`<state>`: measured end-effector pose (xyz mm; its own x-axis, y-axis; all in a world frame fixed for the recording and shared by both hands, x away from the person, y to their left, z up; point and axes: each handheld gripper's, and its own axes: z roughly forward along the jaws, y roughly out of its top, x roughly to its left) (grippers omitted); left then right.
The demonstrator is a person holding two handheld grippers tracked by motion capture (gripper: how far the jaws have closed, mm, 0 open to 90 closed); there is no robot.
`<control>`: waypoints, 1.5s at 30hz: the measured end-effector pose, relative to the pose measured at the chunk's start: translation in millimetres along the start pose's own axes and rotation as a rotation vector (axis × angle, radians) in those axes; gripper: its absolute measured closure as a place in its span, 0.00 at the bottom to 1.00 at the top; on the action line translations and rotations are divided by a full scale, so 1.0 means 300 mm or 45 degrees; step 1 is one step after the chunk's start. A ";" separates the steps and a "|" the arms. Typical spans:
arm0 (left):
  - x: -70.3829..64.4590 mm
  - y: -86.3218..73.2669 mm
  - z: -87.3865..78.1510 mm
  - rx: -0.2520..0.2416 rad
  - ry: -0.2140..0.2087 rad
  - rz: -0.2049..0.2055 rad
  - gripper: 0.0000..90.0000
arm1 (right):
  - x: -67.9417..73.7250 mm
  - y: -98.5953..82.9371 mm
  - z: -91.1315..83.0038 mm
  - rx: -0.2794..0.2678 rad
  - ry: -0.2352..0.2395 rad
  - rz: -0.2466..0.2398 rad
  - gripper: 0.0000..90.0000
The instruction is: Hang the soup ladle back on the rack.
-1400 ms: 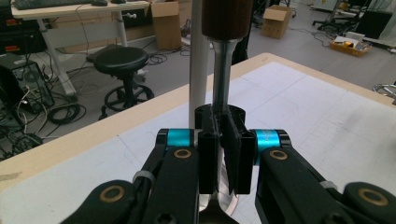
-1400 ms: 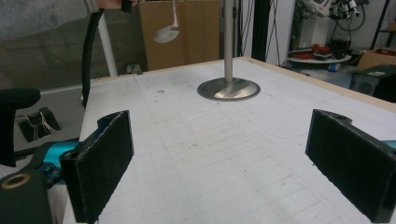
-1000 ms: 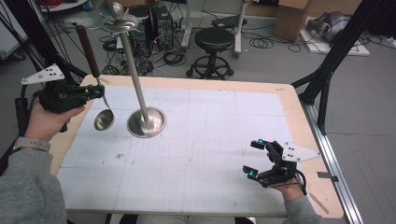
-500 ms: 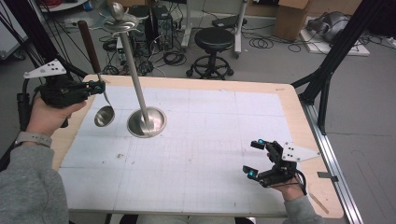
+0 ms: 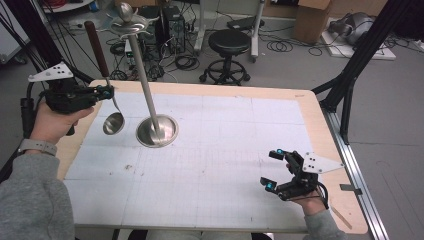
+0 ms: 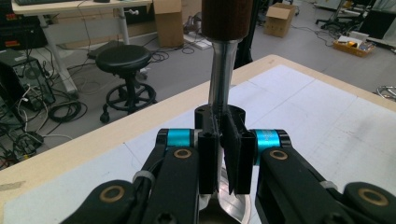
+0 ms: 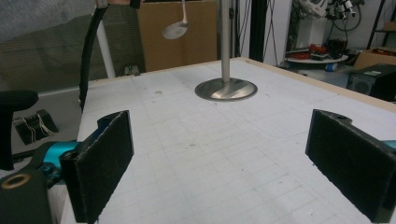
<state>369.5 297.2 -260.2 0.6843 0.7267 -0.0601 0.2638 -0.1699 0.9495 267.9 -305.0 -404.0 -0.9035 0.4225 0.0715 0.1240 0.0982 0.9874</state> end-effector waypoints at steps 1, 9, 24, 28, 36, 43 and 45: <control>0.001 0.000 0.002 0.001 -0.001 -0.001 0.93 | 0.000 0.000 0.000 0.000 0.000 -0.001 0.07; 0.004 -0.001 0.009 0.009 0.009 -0.006 0.93 | 0.000 -0.001 0.002 0.004 0.008 -0.003 0.07; -0.017 -0.001 0.011 0.019 -0.059 0.018 0.93 | 0.000 -0.001 0.004 0.004 0.001 -0.006 0.07; -0.023 -0.001 0.010 0.019 -0.065 0.024 0.93 | -0.002 -0.002 0.004 0.003 0.002 -0.003 0.07; -0.018 0.000 0.005 0.015 -0.037 0.018 0.93 | -0.001 -0.001 0.004 0.006 0.005 0.003 0.07; -0.017 0.000 0.011 0.019 -0.032 0.011 0.93 | -0.002 -0.001 0.005 0.003 0.002 -0.005 0.07; -0.017 0.000 0.015 0.022 -0.030 0.004 0.93 | 0.000 -0.001 0.004 0.010 0.003 0.003 0.07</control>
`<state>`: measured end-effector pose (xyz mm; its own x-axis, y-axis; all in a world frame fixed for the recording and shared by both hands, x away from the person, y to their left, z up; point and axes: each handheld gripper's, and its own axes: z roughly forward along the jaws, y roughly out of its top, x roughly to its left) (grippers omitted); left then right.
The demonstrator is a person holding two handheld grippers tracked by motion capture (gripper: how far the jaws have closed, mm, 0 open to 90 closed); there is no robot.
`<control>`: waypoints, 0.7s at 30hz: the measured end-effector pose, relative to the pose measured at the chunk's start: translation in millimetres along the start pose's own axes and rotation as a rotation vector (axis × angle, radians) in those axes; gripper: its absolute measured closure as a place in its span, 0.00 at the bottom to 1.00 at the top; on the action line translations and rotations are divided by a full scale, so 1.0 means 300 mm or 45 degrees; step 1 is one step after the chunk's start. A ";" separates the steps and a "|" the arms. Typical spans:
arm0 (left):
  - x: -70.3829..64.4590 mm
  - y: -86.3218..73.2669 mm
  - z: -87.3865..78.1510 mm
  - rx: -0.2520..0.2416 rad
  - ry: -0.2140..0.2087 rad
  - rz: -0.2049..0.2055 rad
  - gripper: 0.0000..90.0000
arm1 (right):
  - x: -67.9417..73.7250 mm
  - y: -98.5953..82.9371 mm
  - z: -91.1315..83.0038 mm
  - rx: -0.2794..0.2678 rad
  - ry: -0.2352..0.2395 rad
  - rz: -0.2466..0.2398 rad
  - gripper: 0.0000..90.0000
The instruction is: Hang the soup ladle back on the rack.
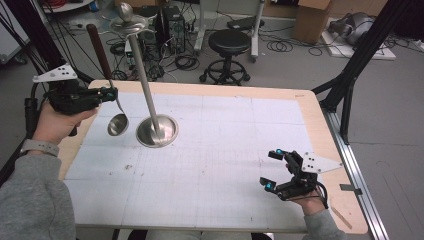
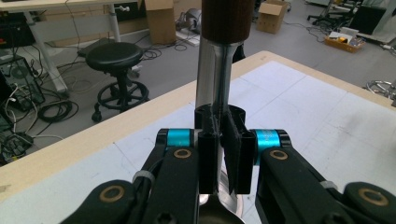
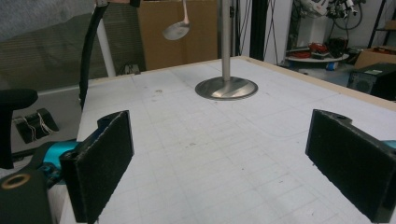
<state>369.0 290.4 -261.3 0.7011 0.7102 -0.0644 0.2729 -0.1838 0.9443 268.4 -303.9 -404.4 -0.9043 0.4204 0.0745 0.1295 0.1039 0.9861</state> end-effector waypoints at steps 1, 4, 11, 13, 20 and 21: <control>0.000 0.000 0.000 0.000 0.000 0.000 0.93 | 0.000 0.000 0.000 0.000 0.000 0.000 0.07; -0.001 0.000 0.005 0.006 0.003 0.000 0.93 | -0.001 -0.001 0.001 0.001 0.003 0.001 0.07; -0.007 0.006 0.011 0.009 0.000 -0.002 0.93 | -0.002 -0.001 0.002 -0.004 0.003 -0.005 0.07; -0.007 0.006 0.015 0.014 0.007 -0.016 0.93 | -0.002 -0.001 0.003 -0.003 0.002 -0.007 0.07; -0.012 0.018 0.038 0.019 0.010 -0.032 0.93 | -0.001 -0.001 0.004 0.001 0.006 -0.003 0.07; -0.015 0.021 0.042 0.026 0.009 -0.027 0.93 | -0.003 -0.001 0.004 -0.002 0.004 -0.009 0.07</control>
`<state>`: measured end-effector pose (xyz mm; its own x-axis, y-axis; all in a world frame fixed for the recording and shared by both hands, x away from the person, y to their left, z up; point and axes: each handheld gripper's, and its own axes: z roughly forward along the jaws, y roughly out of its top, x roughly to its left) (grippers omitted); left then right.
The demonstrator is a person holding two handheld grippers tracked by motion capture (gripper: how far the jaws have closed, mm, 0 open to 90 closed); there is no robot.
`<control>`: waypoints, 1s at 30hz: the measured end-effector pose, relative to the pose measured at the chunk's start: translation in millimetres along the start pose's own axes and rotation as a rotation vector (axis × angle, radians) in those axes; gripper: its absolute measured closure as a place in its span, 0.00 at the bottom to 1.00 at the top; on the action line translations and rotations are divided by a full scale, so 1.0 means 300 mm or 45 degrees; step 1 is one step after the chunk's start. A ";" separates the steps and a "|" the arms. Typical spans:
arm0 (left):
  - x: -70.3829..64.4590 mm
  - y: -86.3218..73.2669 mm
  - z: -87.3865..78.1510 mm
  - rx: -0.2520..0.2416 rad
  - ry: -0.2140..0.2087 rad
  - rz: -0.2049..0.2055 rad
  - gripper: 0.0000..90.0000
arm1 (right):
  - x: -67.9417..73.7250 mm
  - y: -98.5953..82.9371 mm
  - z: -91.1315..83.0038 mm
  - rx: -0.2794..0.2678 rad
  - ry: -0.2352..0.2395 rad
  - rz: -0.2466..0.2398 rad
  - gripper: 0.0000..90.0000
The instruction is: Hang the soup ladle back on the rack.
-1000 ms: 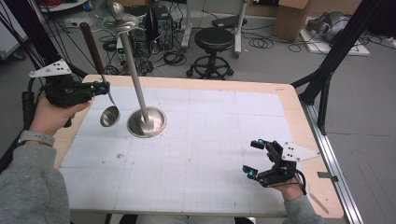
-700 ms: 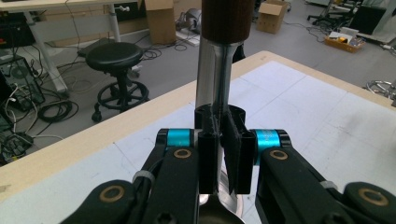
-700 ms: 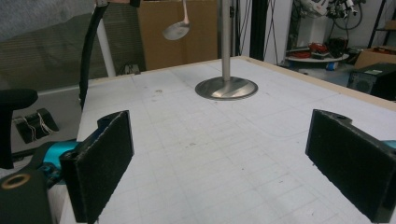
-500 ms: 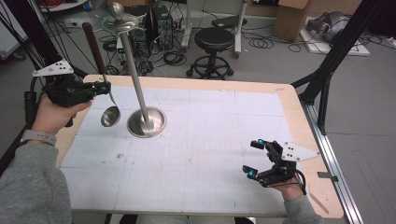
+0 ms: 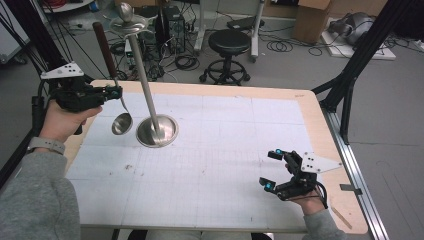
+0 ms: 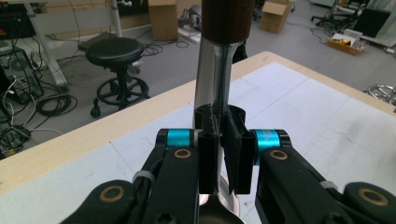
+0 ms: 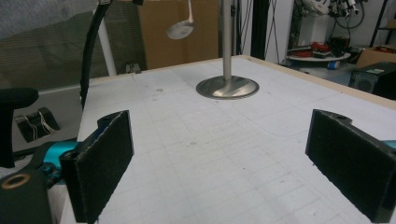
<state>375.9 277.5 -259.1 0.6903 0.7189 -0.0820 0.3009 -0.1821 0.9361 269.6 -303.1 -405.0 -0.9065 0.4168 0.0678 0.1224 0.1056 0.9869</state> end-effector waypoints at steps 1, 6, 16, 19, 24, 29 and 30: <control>-0.003 0.003 0.003 0.005 0.004 0.002 0.93 | 0.001 0.000 -0.001 0.003 -0.001 0.006 0.07; -0.012 0.009 0.014 0.003 -0.002 0.011 0.93 | 0.002 0.001 -0.004 -0.003 0.001 0.010 0.07; -0.015 0.006 0.024 0.034 0.012 0.012 0.93 | 0.001 0.000 -0.001 0.000 0.000 0.001 0.07; -0.019 0.006 0.029 0.039 0.025 0.018 0.93 | 0.002 0.001 -0.001 0.001 0.003 0.005 0.07; -0.035 0.013 0.026 -0.062 0.035 0.048 0.85 | 0.001 0.001 -0.004 -0.004 -0.002 0.007 0.07; -0.038 0.014 0.014 -0.086 0.059 0.073 0.75 | 0.002 0.001 -0.004 -0.006 -0.003 0.005 0.07; -0.039 0.011 0.010 -0.085 0.075 0.078 0.72 | 0.003 0.001 -0.005 -0.004 0.000 0.009 0.07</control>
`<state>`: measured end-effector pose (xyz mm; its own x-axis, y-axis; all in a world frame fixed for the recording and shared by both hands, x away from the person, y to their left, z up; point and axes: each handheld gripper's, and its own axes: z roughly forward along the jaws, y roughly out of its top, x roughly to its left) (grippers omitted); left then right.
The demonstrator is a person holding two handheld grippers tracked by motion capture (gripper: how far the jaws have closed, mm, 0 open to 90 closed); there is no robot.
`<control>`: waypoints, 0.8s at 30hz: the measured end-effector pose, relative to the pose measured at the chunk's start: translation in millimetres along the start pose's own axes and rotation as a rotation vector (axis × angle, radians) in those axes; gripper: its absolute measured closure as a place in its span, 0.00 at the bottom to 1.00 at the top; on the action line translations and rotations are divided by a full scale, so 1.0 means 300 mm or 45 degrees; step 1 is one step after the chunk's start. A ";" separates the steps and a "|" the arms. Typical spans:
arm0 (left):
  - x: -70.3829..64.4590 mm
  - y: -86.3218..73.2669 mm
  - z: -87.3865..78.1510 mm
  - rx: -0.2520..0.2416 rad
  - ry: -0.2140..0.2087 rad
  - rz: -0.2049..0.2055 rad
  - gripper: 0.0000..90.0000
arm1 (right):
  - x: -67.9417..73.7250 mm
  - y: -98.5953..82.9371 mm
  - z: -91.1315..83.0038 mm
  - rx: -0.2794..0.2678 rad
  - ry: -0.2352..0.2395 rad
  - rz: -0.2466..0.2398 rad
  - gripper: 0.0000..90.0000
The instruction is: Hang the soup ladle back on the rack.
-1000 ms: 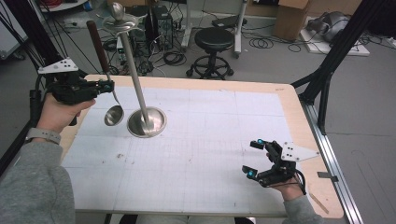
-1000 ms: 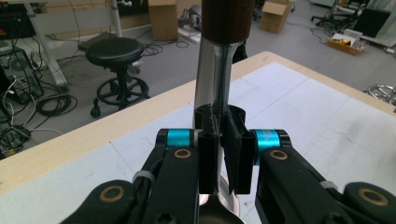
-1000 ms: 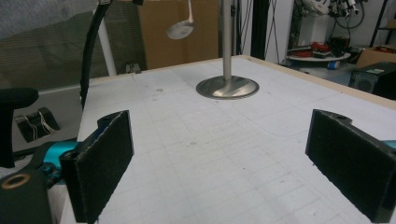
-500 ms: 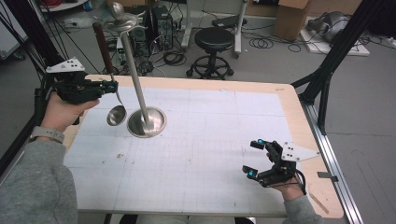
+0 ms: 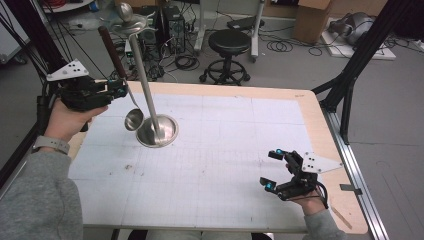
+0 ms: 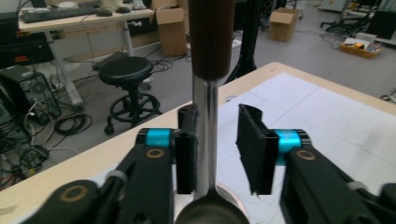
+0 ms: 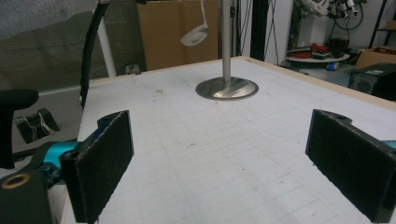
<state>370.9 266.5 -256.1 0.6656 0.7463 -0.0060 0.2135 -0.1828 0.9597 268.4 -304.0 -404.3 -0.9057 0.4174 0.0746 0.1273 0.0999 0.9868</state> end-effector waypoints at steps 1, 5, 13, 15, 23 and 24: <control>0.000 -0.002 -0.002 -0.004 0.002 0.002 0.67 | 0.000 0.000 -0.001 -0.001 -0.001 -0.003 0.07; -0.018 -0.013 -0.028 -0.073 -0.060 0.026 0.48 | 0.000 0.000 0.000 0.003 -0.003 -0.005 0.07; -0.080 -0.039 -0.057 -0.192 -0.126 0.152 0.25 | -0.001 0.002 -0.001 0.001 -0.008 -0.005 0.07; -0.081 -0.043 -0.058 -0.200 -0.106 0.144 0.12 | -0.003 0.002 0.000 -0.003 -0.006 -0.005 0.07; -0.092 -0.106 -0.060 -0.196 -0.018 0.100 0.02 | -0.004 0.001 -0.002 0.006 -0.005 -0.005 0.07; -0.095 -0.122 -0.060 -0.195 -0.031 0.104 0.02 | -0.004 0.001 -0.003 0.007 -0.004 -0.009 0.07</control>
<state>331.2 263.5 -286.0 0.6938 0.7168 0.0689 0.0478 -0.1412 0.9888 269.1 -305.2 -404.1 -0.9051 0.4198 0.0673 0.1232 0.1077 0.9865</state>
